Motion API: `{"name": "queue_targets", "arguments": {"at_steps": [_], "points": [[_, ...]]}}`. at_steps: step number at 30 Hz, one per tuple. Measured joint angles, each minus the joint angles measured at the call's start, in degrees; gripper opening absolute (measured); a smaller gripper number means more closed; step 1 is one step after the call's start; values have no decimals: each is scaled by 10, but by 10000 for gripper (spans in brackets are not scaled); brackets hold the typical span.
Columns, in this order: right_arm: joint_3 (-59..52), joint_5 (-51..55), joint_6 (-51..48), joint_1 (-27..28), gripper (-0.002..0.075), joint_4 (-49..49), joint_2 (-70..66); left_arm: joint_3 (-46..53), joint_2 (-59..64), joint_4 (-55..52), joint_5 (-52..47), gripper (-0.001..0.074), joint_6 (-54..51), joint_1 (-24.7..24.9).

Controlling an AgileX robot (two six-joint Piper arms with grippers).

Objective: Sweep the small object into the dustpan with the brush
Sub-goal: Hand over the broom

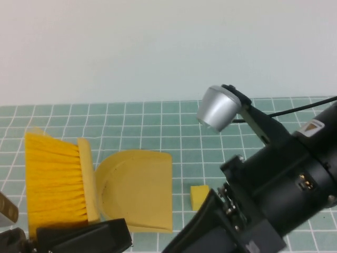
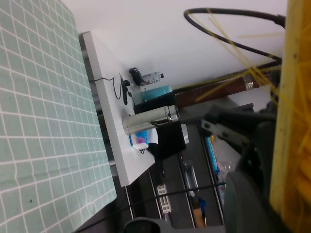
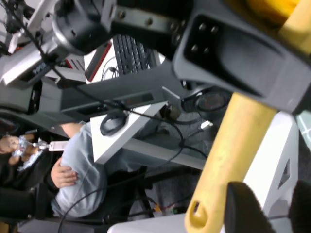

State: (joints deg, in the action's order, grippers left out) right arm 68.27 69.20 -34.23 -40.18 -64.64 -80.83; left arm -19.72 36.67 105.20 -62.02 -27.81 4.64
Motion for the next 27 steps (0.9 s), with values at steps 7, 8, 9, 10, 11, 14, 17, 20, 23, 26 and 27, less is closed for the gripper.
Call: {"name": "queue_targets", "arguments": {"at_steps": [7, 8, 9, 10, 11, 14, 17, 20, 23, 26, 27], "points": [[-4, 1, 6, -50, 242, 3, 7, 0, 0, 0, 11, 0, 17, -1], [-7, 1, 6, -59, 248, 3, 5, 0, 0, 0, 12, 0, 17, -1], [-7, 2, 6, -66, 254, 3, 3, 0, 0, 0, 15, 0, 16, -1], [-8, 3, 6, -71, 260, 3, 2, 0, 0, 0, 19, 0, 13, -1], [-8, 3, 6, -72, 263, 3, 1, 0, 0, 0, 25, 0, 9, -1], [-9, 1, 6, -74, 266, 15, 0, -1, 0, 0, 42, 0, -2, -1], [-11, -25, 24, -74, 267, 19, -1, -6, 0, 0, 44, 0, -2, -1], [-11, -29, 33, -74, 270, -9, -14, -25, 0, 0, 44, 0, -2, -1], [-11, -4, 22, -69, 312, -65, -35, -50, 0, 0, 40, 0, 0, -1], [-11, 10, 7, -67, 394, -121, -46, -69, 0, 0, 33, 0, 1, -1], [-11, 13, 1, -67, 417, -134, -47, -73, 0, 0, 32, 0, 3, -1]]}}
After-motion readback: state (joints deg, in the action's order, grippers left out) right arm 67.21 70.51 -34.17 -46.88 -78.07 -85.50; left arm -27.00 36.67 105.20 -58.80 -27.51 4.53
